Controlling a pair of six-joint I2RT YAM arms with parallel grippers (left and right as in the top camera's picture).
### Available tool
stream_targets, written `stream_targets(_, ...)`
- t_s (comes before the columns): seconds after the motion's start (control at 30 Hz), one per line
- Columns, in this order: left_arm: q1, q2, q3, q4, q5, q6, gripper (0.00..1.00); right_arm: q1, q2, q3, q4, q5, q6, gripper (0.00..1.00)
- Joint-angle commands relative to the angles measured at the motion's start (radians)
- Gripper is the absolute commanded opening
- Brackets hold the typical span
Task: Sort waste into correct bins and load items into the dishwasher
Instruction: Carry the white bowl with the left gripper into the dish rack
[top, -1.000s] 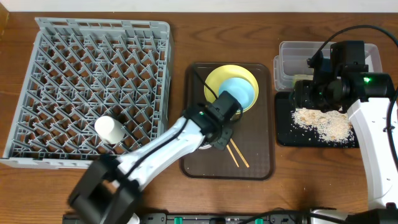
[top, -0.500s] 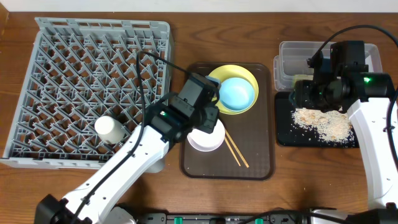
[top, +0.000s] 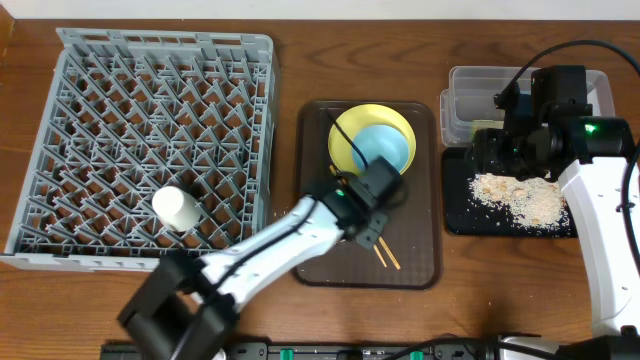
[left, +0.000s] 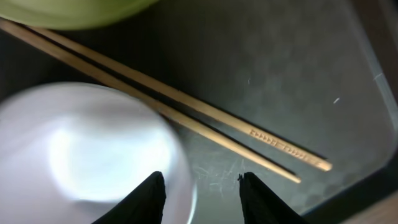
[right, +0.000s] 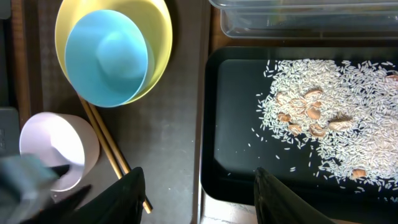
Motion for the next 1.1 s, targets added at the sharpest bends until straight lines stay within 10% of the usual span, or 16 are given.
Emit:
stream_targets(0.0, -0.031, 0.05, 0.015, -0.009, -0.099, 0.01, 0.42, -0.004, -0.011, 0.018, -0.002, 0.003, -0.009, 0.54)
stream_targets(0.33, -0.04, 0.16, 0.015, -0.017, -0.209, 0.01, 0.4, -0.004, -0.011, 0.018, -0.002, 0.002, -0.009, 0.54)
stream_targets(0.53, -0.04, 0.168, 0.019, -0.021, -0.21, 0.01, 0.08, -0.004, -0.011, 0.018, -0.006, 0.003, -0.009, 0.54)
stream_targets(1.07, 0.113, -0.199, 0.134, -0.105, -0.198, 0.076, 0.08, -0.004, -0.011, 0.018, -0.009, 0.003, -0.009, 0.54)
